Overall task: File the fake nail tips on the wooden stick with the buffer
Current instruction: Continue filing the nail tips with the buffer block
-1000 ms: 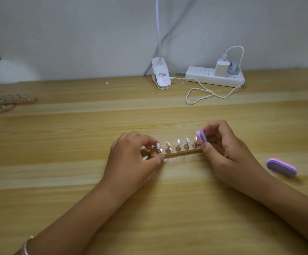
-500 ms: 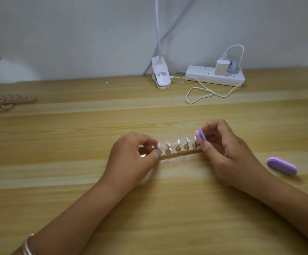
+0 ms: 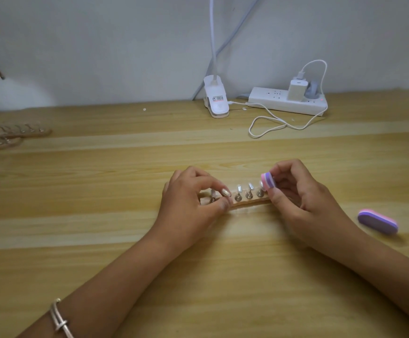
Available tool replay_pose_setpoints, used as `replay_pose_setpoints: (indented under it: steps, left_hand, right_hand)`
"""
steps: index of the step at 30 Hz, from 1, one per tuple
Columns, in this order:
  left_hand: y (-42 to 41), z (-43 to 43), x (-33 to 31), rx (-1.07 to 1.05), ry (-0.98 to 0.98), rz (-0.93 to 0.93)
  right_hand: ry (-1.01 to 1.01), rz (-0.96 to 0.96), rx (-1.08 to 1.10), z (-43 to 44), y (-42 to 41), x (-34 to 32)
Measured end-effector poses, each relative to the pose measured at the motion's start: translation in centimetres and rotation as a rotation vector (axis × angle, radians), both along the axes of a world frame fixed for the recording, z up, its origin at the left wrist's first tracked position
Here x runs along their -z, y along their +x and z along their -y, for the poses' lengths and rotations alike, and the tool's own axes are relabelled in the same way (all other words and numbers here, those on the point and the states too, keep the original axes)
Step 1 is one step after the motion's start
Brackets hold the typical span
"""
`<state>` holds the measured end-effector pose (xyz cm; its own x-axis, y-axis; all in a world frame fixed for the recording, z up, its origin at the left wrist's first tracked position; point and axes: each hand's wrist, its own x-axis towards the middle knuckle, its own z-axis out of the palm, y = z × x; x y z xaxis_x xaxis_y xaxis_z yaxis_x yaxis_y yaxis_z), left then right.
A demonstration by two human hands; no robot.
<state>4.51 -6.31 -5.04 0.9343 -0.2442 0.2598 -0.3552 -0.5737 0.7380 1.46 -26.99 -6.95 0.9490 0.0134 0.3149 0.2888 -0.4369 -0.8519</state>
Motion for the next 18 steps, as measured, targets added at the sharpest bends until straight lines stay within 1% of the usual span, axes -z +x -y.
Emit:
replay_pose_setpoints:
  steps: [2, 3, 6, 7, 9, 11, 14, 16, 18]
  left_hand:
    - [0.1, 0.0, 0.2, 0.01, 0.012, 0.047]
    - [0.1, 0.0, 0.3, 0.008, 0.045, 0.112]
    - [-0.2, 0.0, 0.4, 0.011, 0.221, 0.391]
    - [-0.3, 0.1, 0.5, 0.021, 0.249, 0.461]
    - [-0.5, 0.1, 0.4, 0.041, 0.229, 0.519]
    - [-0.7, 0.0, 0.2, 0.077, 0.152, 0.514]
    - [-1.1, -0.4, 0.4, 0.275, 0.058, 0.429]
    - [-1.6, -0.6, 0.6, 0.401, 0.056, 0.332]
    - [-1.9, -0.6, 0.7, 0.453, 0.065, 0.258]
  right_hand:
    - [-0.007, 0.004, 0.003, 0.0, 0.0, 0.0]
    - [-0.009, 0.005, 0.004, 0.0, -0.1, 0.0]
    - [-0.002, 0.006, 0.005, 0.0, 0.0, 0.0]
    - [-0.001, 0.006, 0.003, 0.0, 0.0, 0.0]
    - [-0.003, -0.006, 0.0, 0.1, 0.0, 0.0]
    - [0.009, -0.003, 0.025, 0.0, -0.1, 0.1]
    - [0.044, 0.108, 0.215, 0.2, -0.1, -0.3]
    - [0.061, 0.193, 0.318, 0.5, -0.1, -1.0]
    - [0.048, 0.211, 0.369, 0.9, -0.2, -1.3]
